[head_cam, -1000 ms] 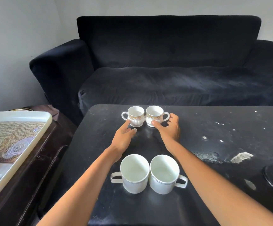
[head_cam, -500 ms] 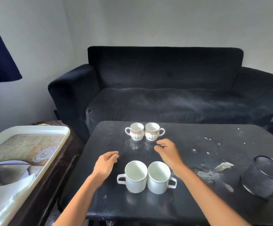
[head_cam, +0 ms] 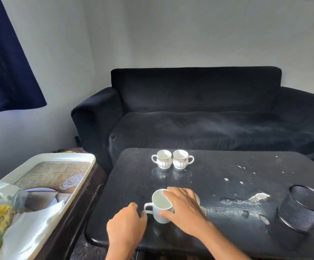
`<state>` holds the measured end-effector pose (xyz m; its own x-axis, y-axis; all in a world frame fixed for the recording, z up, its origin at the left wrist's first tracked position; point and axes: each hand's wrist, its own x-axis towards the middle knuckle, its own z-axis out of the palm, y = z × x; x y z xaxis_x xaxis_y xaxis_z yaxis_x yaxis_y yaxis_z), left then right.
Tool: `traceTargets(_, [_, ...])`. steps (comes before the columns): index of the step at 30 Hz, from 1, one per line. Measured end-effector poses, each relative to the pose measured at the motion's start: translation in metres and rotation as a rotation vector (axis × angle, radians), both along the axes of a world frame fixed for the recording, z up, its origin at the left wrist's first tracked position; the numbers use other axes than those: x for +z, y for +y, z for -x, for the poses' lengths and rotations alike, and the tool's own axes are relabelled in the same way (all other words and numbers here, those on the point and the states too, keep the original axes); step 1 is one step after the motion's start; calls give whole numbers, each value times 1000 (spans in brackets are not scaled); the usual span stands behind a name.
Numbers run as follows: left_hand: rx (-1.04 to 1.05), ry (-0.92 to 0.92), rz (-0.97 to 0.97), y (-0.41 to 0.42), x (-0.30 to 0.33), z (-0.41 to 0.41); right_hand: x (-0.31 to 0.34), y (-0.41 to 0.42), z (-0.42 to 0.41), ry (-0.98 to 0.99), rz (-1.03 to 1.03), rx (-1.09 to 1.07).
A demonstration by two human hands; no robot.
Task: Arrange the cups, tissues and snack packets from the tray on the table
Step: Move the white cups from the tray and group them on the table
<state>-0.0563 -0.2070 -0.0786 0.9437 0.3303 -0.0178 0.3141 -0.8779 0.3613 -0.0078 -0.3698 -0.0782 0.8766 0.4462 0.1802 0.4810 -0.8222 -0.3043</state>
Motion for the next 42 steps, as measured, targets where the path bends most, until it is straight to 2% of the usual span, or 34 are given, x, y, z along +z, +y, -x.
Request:
traceTargets(2, [-100, -145, -22, -12, -1, 4, 1, 2, -3, 1, -18, -1])
traceTargets(4, [-230, -203, -63, -22, -6, 5, 3, 5, -4, 0, -17, -3])
traceTargets(7, [-326, -67, -135, -33, -18, 4, 2, 6, -8, -12, 9, -1])
traceTargets(11, [-325, 10, -155, -37, -25, -3, 2, 7, -18, -3, 22, -21])
traceTargets(16, [-342, 33, -74, -26, -27, -28, 5, 15, -37, 13, 27, -91])
traceTargets(20, [-370, 9, 2, -18, -28, -57, 6, 23, -53, -3, -3, -215])
traceTargets(25, [-382, -53, 87, -18, -26, -88, 6, 34, -70, 29, -137, -352])
traceTargets(31, [-389, -58, 119, -32, -35, -93, 2, 35, -86, 25, -207, -443])
traceTargets(35, [-438, 35, 220, -35, -42, -96, 2, 37, -92, -13, -167, -487])
traceTargets(38, [-429, 40, 255, -33, -45, -99, 0, 38, -94, -94, -58, -512])
traceTargets(42, [-403, 22, 279, -27, -49, -102, -3, 39, -94, -115, -11, -498])
